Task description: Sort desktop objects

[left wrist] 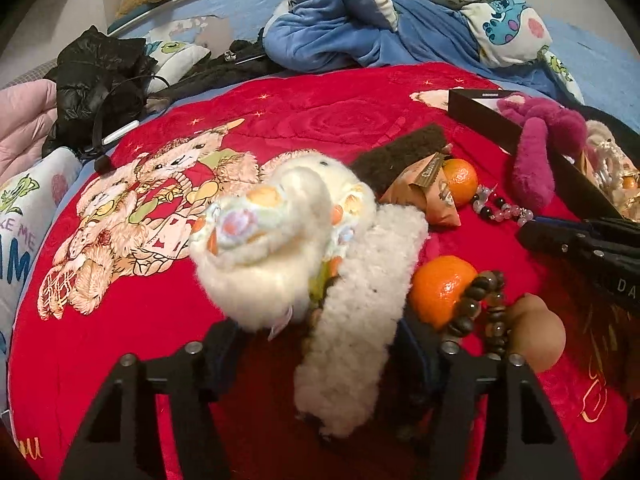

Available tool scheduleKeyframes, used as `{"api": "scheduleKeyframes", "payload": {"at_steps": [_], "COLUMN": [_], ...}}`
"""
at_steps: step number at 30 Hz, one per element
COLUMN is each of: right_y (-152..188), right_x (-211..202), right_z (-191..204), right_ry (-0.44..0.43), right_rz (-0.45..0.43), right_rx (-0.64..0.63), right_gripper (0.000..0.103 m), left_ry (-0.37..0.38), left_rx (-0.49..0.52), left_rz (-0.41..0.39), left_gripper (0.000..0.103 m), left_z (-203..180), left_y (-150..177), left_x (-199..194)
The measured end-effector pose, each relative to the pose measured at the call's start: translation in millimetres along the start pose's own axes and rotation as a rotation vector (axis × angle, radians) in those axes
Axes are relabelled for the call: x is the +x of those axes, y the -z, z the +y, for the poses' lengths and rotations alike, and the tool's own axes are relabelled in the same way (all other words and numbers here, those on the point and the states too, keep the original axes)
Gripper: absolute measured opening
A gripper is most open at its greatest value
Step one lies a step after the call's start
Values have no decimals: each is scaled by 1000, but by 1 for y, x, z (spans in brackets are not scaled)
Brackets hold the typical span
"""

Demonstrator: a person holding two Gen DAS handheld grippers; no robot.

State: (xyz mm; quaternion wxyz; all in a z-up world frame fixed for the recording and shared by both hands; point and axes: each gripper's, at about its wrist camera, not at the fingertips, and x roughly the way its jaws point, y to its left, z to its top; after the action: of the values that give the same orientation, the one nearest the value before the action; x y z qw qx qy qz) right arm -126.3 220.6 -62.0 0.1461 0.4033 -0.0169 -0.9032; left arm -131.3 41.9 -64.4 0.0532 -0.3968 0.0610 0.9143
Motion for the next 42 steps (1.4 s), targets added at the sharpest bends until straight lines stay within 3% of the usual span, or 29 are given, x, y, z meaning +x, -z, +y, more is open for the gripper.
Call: {"api": "scheduleKeyframes", "payload": {"at_steps": [2,4,5,22,42], "right_y": [0,0,0,1,-5], "right_x": [-2,-5,-7,-25,-59], "right_z": [1,4,5,29,17], "right_ry": [-7,-10,-11,-71,-146], "right_rz": [-5,-12,-15,-61,-139], "right_rx": [4,-1,-2,-4,55], "right_gripper": [16,16,16,16,16], "left_ry": [2,5,2,25,24], "left_rx": [-3,0,4,-17,-6], "left_rz": [-6,-16,-22,-108,-178], "left_gripper": [61,46,44,43,40], "left_z": [1,1,0,4,-6], "left_y": [0,0,0,5,6], "left_x": [-2,-5,-8,-40,-69]}}
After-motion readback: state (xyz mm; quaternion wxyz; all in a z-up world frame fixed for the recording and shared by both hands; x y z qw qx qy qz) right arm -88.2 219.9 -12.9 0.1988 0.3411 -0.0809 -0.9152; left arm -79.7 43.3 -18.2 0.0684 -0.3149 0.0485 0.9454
